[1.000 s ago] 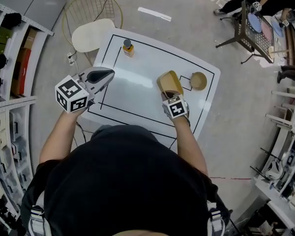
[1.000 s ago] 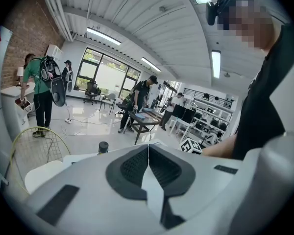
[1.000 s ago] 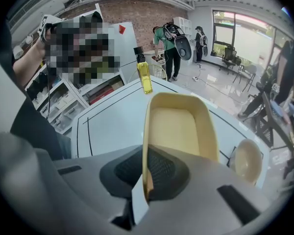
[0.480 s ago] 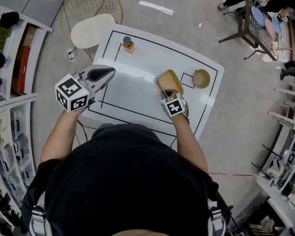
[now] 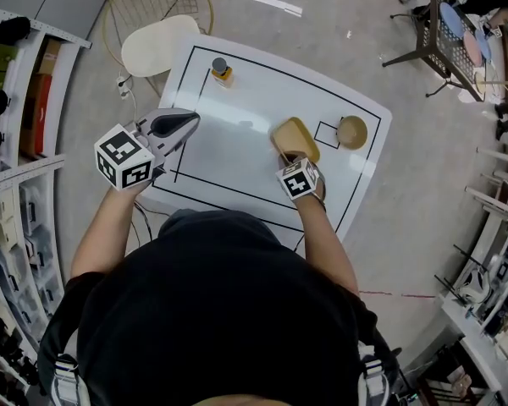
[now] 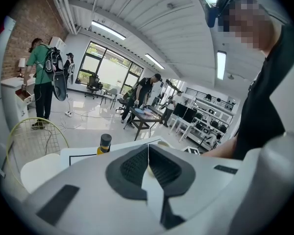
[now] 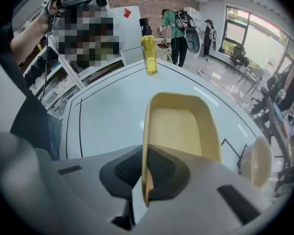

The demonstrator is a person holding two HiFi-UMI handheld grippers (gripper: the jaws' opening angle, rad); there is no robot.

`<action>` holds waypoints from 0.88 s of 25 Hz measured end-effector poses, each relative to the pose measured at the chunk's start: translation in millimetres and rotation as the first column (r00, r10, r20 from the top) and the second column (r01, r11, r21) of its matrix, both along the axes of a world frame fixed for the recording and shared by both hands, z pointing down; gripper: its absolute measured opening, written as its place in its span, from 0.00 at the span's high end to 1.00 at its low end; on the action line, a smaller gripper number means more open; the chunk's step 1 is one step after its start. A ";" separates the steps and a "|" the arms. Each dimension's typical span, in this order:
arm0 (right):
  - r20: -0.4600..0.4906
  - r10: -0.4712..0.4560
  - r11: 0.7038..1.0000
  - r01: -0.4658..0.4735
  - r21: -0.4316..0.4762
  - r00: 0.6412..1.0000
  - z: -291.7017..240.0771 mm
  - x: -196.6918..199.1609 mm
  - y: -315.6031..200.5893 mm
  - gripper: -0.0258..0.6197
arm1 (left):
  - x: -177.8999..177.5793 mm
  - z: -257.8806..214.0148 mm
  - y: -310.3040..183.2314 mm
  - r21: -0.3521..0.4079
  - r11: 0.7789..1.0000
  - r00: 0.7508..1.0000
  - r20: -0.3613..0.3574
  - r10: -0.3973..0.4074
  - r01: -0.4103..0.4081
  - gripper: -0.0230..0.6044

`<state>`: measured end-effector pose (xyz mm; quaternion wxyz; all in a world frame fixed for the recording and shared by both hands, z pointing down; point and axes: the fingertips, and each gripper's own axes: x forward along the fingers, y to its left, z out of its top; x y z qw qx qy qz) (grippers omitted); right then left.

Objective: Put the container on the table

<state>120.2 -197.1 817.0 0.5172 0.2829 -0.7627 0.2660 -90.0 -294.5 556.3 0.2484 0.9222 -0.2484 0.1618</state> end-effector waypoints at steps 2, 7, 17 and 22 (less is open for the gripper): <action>-0.006 -0.007 1.000 0.007 -0.002 1.000 1.9 -1.0 0.0 0.95 | 0.5 1.7 -1.6 -0.003 1.000 1.000 0.000 0.002 -0.002 0.95; -0.011 -0.015 1.000 0.015 -0.007 1.000 7.9 -2.2 0.3 0.95 | 4.1 6.8 -5.0 -0.012 1.000 1.000 -0.001 0.006 -0.006 0.95; -0.050 -0.046 0.999 0.045 -0.009 0.998 20.2 -4.6 6.1 0.95 | 4.8 16.0 -10.7 -0.028 1.000 1.000 -0.001 0.007 -0.007 0.95; -0.068 -0.058 0.998 0.058 -0.008 0.996 23.5 -5.2 7.4 0.95 | 7.1 19.3 -11.3 -0.037 0.999 1.000 -0.004 0.010 -0.010 0.95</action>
